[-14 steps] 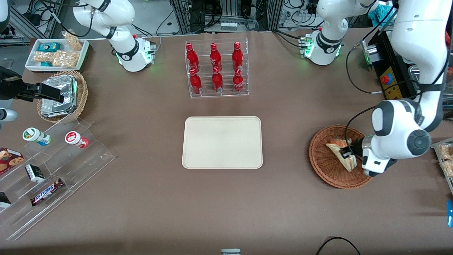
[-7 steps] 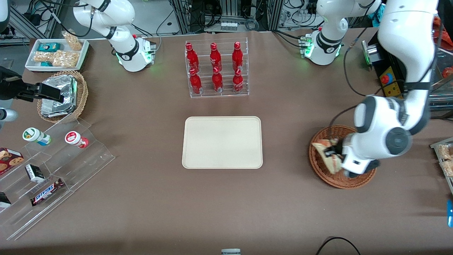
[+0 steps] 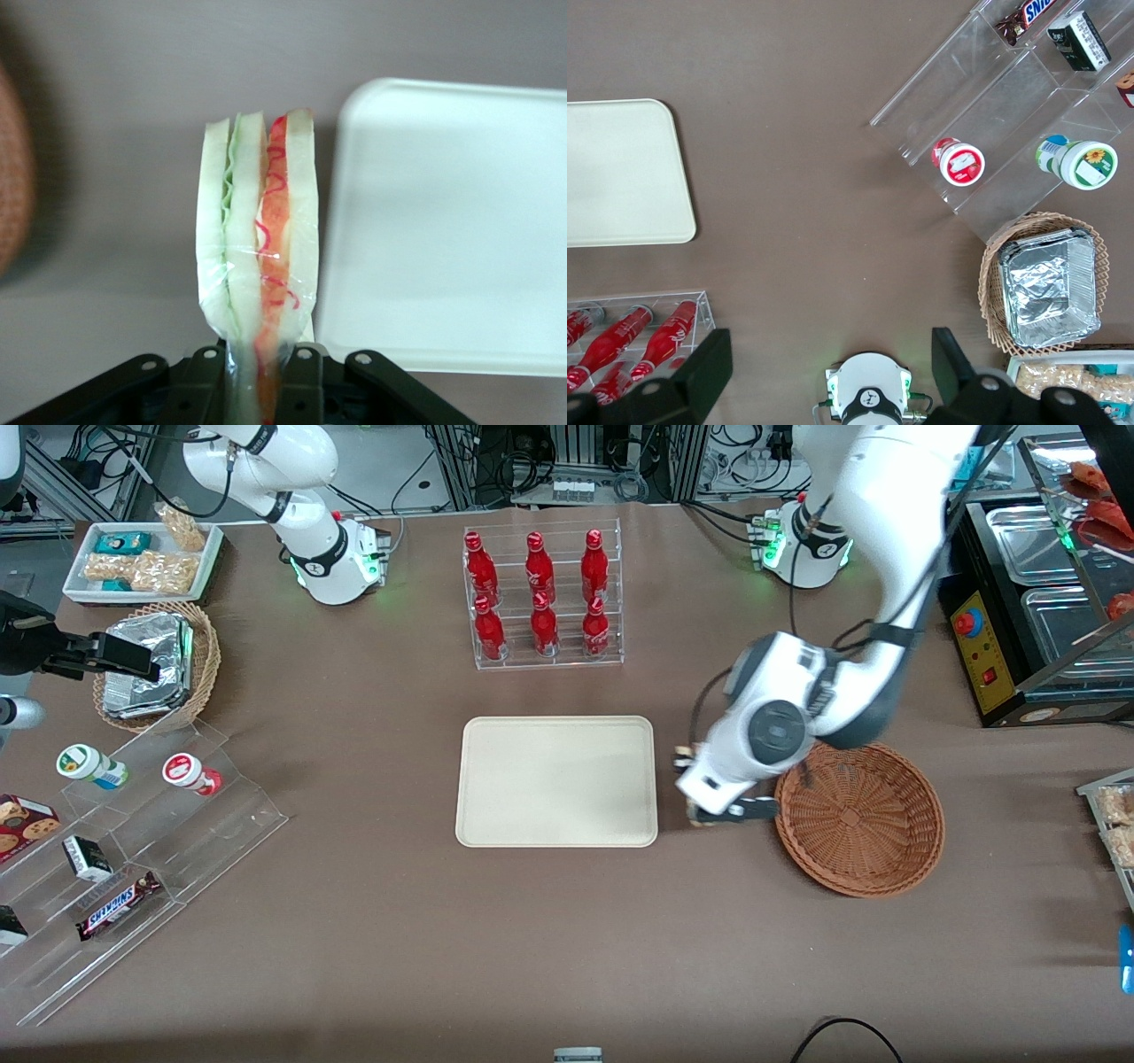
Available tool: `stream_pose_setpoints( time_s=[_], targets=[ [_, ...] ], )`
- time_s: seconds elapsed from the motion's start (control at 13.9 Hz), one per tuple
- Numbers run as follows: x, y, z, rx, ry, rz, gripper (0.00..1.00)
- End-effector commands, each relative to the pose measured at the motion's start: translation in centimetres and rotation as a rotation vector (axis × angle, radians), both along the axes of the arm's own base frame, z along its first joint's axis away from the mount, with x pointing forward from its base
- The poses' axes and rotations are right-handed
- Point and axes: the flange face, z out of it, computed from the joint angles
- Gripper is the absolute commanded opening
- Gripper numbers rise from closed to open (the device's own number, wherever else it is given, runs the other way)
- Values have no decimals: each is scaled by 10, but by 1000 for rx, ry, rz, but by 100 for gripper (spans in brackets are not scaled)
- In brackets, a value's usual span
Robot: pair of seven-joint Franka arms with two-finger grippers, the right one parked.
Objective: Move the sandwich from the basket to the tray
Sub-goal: 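Lift the sandwich and carry it toward the white tray, then lower the sandwich onto the tray and open the left gripper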
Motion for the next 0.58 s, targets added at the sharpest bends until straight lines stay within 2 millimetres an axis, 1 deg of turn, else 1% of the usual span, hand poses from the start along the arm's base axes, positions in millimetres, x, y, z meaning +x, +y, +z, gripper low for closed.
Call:
stream_pose_setpoints(
  time_s=[0.0,0.07,0.22,0.29,0.36,0.43,0.5],
  targets=[
    [-17,-76,-34,-8,-20,-22,12],
    [-25,-102,-43,-17,-35,-31,12],
    [-41,-136,-53,-15,-38,-34,12],
    [-46,-147,-54,-16,-40,-45,12],
    [-56,-157,-61,-11,-32,-62,14],
    [-63,-162,-68,-5,-24,-73,16],
    [-65,-164,-74,0,-19,-65,17]
  ],
)
